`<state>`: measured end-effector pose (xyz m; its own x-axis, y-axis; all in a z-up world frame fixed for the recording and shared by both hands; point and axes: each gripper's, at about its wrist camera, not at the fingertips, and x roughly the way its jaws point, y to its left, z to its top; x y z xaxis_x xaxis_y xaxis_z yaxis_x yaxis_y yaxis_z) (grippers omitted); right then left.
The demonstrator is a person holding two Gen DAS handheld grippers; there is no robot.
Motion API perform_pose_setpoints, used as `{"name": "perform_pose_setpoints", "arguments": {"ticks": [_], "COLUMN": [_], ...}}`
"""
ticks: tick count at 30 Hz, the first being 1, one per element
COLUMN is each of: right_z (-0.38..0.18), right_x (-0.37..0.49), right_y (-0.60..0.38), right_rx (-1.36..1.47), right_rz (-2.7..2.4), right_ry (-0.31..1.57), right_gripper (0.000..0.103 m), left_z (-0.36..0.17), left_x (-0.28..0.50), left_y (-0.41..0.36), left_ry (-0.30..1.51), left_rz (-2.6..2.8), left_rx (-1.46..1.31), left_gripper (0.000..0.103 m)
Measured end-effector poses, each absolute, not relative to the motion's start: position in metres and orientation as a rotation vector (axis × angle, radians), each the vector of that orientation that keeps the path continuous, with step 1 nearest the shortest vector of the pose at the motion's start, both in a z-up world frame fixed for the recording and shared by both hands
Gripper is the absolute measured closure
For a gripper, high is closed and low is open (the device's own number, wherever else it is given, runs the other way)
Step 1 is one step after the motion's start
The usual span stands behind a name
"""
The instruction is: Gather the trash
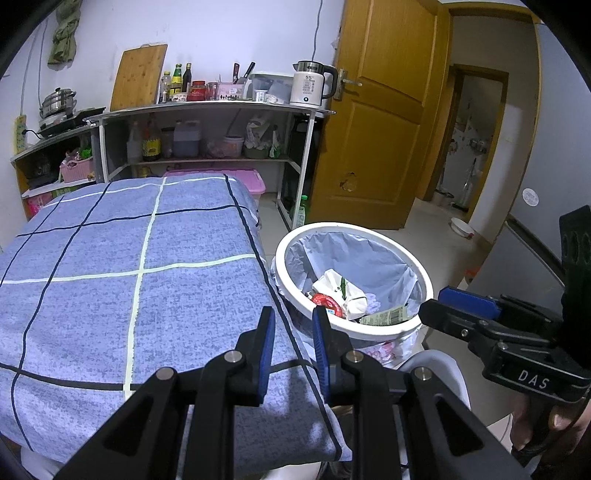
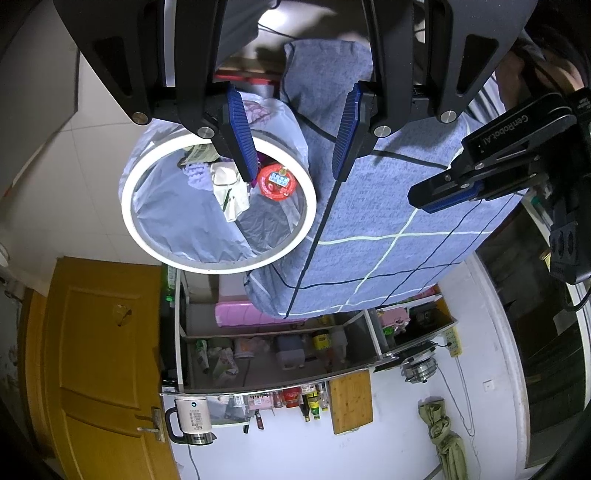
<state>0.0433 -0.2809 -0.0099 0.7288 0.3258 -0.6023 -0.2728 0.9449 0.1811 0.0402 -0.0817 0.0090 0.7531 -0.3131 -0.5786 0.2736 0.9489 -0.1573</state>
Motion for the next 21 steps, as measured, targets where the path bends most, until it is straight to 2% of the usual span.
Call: {"name": "perform_pose_setpoints", "arguments": {"ticks": [21], "right_z": [-0.0107], "right_x": [0.0434], "right_y": [-0.2803], "right_rx": [0.082], "right_rz": [0.330], "right_ry": [0.681], "right_gripper": [0.059], "left_z": [0.0090], "left_x": [0.0394], "left_y": [-0.0803], "left_ry": [0.641], "left_rz": [-0.310], "left_rx": [-0.060], "left_gripper": [0.081]}}
